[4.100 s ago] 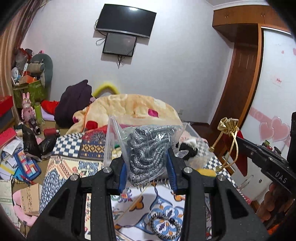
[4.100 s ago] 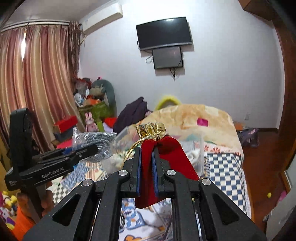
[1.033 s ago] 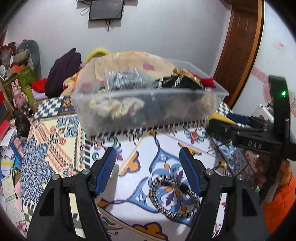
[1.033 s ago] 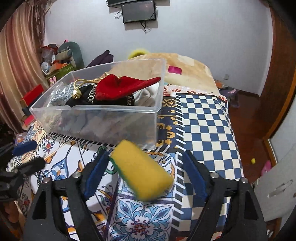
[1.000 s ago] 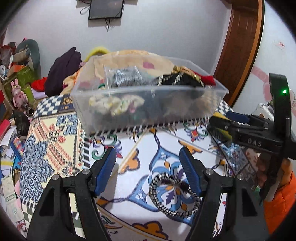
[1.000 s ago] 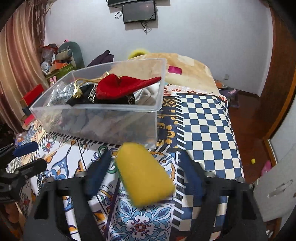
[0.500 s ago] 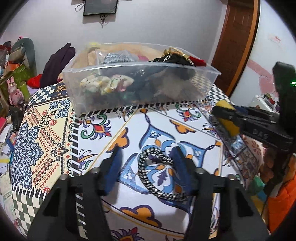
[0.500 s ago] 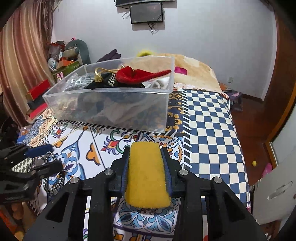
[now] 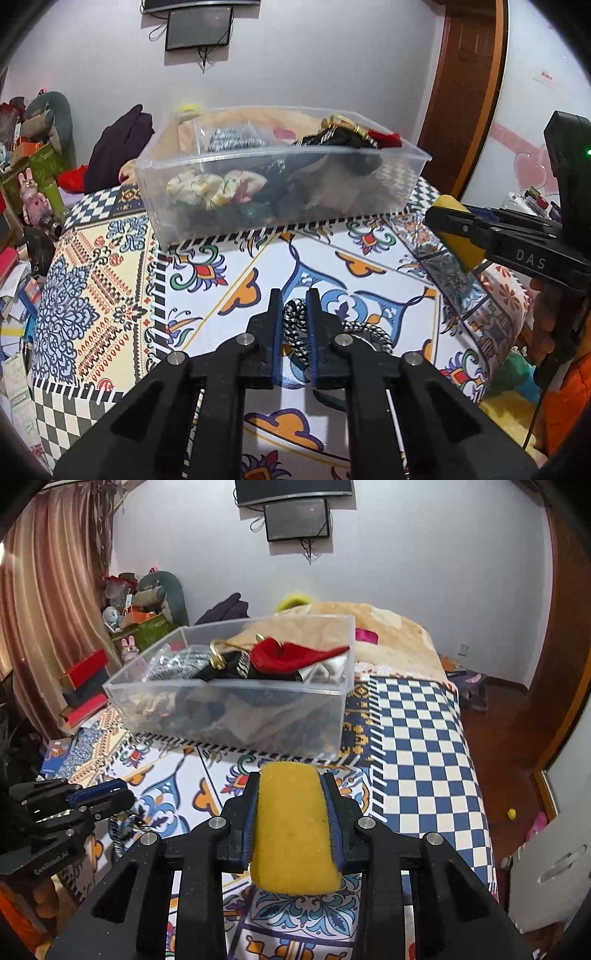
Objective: Organize soft objects
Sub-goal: 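Grasp the yellow sponge with the right gripper while the left grasps the beaded bracelet, then lower the sponge and bracelet into the box and open both grippers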
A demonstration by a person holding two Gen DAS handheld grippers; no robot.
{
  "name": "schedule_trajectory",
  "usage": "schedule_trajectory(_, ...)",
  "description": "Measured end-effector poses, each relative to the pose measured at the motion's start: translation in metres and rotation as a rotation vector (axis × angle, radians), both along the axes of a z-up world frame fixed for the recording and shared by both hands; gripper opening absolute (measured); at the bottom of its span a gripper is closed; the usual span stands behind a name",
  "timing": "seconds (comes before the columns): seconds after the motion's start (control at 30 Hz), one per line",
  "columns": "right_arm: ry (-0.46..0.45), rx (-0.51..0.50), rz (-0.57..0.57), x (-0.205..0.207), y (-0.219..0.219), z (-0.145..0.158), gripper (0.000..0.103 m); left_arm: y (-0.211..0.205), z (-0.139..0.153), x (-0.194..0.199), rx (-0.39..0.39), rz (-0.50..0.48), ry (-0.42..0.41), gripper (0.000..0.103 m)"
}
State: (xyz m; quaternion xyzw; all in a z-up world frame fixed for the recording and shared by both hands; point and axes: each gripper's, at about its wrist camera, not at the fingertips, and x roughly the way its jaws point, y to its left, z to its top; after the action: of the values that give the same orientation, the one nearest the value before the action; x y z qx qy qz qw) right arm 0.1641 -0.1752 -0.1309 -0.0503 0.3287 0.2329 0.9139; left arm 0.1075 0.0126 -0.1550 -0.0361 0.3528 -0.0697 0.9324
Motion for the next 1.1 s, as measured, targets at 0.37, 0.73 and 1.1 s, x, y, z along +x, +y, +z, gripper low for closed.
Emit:
schedule_trajectory(0.37, -0.098, 0.048, 0.048, -0.010, 0.018, 0.034, 0.029, 0.020, 0.043, 0.003, -0.004, 0.074, -0.114, 0.006)
schedule_trajectory(0.73, -0.178, 0.086, 0.078, 0.009, 0.045, 0.060, 0.029, 0.046, 0.093, 0.036, -0.014, 0.191, -0.250, 0.006)
schedule_trajectory(1.1, -0.196, 0.029, 0.115, 0.038, 0.085, 0.065, 0.029, 0.056, 0.077, 0.086, 0.000, 0.241, -0.193, 0.006)
